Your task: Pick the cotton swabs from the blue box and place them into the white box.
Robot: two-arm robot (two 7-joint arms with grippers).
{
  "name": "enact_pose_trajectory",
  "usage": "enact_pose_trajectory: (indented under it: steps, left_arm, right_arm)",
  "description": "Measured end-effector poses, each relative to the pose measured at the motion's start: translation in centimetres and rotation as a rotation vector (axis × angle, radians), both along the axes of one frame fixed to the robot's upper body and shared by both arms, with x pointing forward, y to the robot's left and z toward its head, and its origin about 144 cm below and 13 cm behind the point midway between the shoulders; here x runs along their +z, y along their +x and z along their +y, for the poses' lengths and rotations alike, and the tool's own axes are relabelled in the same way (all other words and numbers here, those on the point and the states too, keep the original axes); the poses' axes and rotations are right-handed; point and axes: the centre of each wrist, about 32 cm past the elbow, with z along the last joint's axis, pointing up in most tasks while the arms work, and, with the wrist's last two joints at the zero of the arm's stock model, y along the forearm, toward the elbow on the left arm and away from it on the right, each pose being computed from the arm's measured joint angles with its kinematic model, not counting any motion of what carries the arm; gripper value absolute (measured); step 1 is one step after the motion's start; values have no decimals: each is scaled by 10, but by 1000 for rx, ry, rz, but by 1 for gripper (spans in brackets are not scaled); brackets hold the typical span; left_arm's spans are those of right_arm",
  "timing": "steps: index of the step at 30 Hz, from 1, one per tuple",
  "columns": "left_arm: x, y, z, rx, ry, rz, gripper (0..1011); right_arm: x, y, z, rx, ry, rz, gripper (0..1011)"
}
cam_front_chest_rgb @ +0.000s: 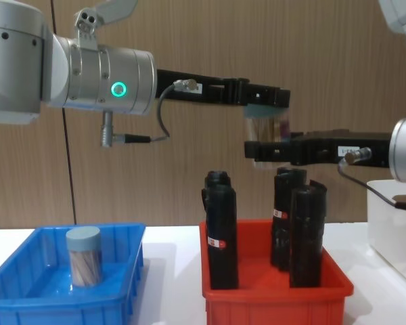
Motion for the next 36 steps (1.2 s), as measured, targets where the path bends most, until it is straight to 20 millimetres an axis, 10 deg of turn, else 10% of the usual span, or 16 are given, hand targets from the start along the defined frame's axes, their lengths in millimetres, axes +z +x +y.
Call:
enact_pose_trajectory:
  steps: [13, 36]
  left_arm:
    - [0, 0, 0, 1, 0, -1, 669]
    - [0, 0, 0, 0, 0, 0, 1004]
  right_arm:
    - [1, 8, 1, 1, 1, -17, 695]
    - [7, 9, -1, -6, 15, -38, 670]
